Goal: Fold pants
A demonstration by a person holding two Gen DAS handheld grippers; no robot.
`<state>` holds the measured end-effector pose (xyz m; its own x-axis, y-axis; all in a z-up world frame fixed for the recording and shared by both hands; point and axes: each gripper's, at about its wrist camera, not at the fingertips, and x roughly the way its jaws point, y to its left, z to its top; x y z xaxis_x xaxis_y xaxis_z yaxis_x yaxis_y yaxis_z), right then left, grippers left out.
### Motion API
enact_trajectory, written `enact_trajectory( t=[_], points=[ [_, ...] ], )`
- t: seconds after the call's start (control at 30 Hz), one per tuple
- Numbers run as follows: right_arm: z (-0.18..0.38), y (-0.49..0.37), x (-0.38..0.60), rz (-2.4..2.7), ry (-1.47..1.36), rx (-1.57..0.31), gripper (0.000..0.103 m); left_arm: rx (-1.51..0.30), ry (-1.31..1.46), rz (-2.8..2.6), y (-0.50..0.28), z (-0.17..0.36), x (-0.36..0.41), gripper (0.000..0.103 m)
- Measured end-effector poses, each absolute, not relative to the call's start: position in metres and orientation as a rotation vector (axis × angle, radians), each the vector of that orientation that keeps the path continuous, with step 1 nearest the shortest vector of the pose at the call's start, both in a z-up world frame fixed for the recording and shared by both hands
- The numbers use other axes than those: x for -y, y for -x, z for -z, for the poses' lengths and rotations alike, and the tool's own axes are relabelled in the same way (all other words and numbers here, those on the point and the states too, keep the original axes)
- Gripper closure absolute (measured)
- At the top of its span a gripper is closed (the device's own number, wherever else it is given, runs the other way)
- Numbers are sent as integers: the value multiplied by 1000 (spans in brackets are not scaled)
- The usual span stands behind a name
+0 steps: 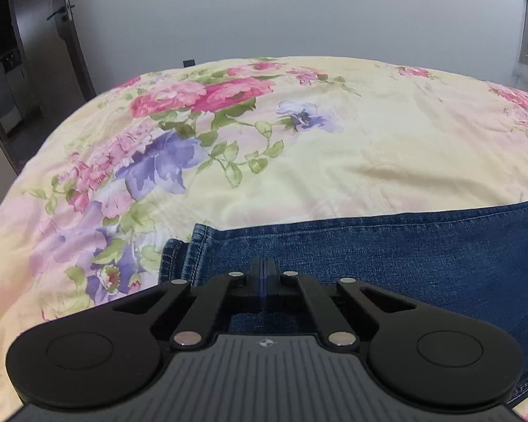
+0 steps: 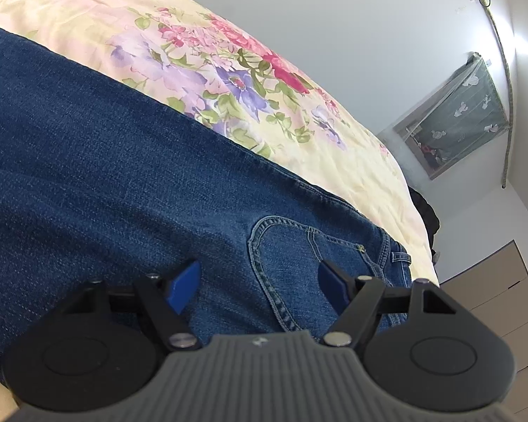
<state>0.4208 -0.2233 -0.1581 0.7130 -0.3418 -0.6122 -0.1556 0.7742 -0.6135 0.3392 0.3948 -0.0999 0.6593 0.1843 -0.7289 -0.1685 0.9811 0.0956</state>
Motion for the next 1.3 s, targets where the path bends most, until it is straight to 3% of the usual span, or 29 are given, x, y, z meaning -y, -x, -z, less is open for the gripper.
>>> enact_trajectory(
  t=[0.2, 0.33, 0.4, 0.47, 0.53, 0.67, 0.8, 0.9, 0.97, 1.03, 1.3],
  points=[
    [151, -418, 228, 129, 682, -762, 33, -781, -37, -340, -331, 64, -415, 103],
    [150, -419, 235, 142, 642, -770, 33, -796, 134, -222, -322, 57, -438, 103],
    [151, -419, 236, 146, 640, -773, 33, -786, 198, -208, -321, 61, -444, 90],
    [152, -419, 234, 142, 649, -771, 33, -781, 252, -176, -323, 68, -448, 55],
    [153, -419, 233, 136, 652, -768, 33, -770, 280, -181, -327, 75, -450, 48],
    [153, -420, 235, 125, 648, -772, 33, -765, 295, -239, -341, 90, -456, 44],
    [155, -421, 234, 127, 646, -781, 32, -769, 298, -255, -354, 110, -464, 47],
    [156, -421, 233, 125, 646, -784, 32, -794, 263, -238, -362, 124, -463, 58],
    [157, -422, 233, 122, 646, -783, 32, -813, 238, -251, -364, 130, -461, 80],
    [157, -423, 234, 123, 642, -784, 32, -810, 213, -277, -362, 130, -458, 95],
    [150, -412, 232, 149, 638, -718, 32, -722, 6, -344, -341, 77, -432, 98]
  ],
)
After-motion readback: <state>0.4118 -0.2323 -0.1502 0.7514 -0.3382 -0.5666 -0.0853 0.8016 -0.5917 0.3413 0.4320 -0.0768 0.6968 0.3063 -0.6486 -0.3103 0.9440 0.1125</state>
